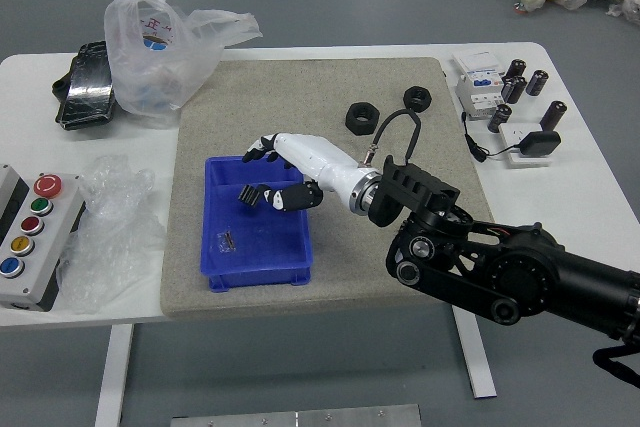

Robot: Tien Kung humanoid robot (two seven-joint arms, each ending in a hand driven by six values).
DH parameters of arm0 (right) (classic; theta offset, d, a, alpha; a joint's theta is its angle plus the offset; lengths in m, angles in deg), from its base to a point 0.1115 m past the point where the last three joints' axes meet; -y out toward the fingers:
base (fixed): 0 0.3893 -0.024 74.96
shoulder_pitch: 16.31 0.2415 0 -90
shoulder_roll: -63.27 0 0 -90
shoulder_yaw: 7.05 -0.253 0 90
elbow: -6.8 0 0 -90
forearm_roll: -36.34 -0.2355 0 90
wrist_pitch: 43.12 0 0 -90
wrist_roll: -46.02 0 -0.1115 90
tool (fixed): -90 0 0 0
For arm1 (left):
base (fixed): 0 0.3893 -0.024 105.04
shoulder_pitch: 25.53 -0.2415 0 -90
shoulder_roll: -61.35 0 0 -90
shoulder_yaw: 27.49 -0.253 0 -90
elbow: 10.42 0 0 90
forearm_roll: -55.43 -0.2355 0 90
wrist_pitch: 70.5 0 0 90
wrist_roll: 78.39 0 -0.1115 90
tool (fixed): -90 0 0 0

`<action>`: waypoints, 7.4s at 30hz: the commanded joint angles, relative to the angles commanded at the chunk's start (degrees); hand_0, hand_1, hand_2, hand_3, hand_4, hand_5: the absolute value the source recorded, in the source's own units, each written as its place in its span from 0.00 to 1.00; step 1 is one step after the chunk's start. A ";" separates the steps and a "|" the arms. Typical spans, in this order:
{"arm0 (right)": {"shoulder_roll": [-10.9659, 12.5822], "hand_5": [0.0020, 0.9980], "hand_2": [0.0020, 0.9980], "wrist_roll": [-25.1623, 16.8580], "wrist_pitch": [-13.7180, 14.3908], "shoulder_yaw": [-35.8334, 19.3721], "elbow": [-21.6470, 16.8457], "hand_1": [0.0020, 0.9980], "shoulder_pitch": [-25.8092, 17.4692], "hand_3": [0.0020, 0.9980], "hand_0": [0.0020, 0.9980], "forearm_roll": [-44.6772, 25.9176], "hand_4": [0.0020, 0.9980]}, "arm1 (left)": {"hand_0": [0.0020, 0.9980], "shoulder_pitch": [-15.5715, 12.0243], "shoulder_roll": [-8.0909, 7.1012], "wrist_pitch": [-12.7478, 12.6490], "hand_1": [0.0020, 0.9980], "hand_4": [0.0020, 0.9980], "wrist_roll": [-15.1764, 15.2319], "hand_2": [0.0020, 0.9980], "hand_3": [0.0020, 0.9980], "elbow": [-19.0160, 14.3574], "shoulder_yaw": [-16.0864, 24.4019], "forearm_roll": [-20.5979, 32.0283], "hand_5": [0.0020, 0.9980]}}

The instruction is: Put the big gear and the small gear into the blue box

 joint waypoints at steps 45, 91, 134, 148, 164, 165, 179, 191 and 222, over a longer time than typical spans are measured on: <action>14.05 0.13 0.75 -9.31 10.47 -27.34 -10.71 0.72 -40.04 0.76 0.59 3.02 0.77 | 0.72 -0.46 -0.09 -0.16 0.63 0.73 0.90 0.63 0.74 0.42 -0.37 0.64 0.44; 15.90 0.26 0.72 1.23 5.72 -20.80 -8.52 0.72 -35.08 0.76 0.59 11.92 0.83 | 0.71 0.00 -0.12 0.11 0.63 0.73 1.02 0.63 0.73 0.45 -0.36 0.10 0.44; 0.98 0.02 0.65 1.39 7.35 -4.44 -4.58 0.66 -7.43 0.66 0.56 7.23 0.50 | 0.71 -0.61 0.21 0.35 0.63 0.73 -0.70 0.63 0.73 -0.11 2.17 -2.43 0.43; -1.21 0.15 0.89 2.50 4.92 0.28 -1.65 0.90 -3.37 0.84 0.81 6.64 0.64 | 0.71 -0.61 0.31 0.42 0.63 0.73 -1.50 0.63 0.73 -0.36 3.37 -3.31 0.43; 5.04 0.23 0.81 -7.41 9.89 -15.54 -6.50 0.83 -12.86 0.77 0.75 -1.87 0.67 | 0.72 -1.28 -0.17 0.58 0.63 0.73 -1.13 0.63 0.74 -0.24 3.79 -3.52 0.43; 5.59 0.23 0.81 -8.95 9.99 -17.45 -7.03 0.83 -14.22 0.77 0.75 -3.68 0.67 | 0.72 -1.48 -0.08 0.56 0.63 0.73 -1.03 0.63 0.74 -0.22 3.78 -3.35 0.43; 10.54 0.43 0.77 -28.22 3.87 -43.61 -4.89 0.80 -30.91 0.72 0.74 -28.57 0.75 | 0.72 -3.67 1.14 -0.11 0.63 0.73 2.13 0.64 0.74 0.52 0.24 0.64 0.44; 8.13 0.43 0.77 -30.96 3.98 -50.76 -2.31 0.80 -31.85 0.72 0.74 -36.98 0.75 | 0.72 -0.21 -1.16 -0.22 0.64 0.73 4.36 0.64 0.74 1.14 -7.20 7.86 0.44; 10.79 0.52 0.76 -28.15 2.83 -58.67 -4.45 0.77 -36.53 0.72 0.73 -34.99 0.76 | 0.72 0.12 -0.21 0.11 0.64 0.73 5.21 0.65 0.74 1.64 -7.52 7.97 0.45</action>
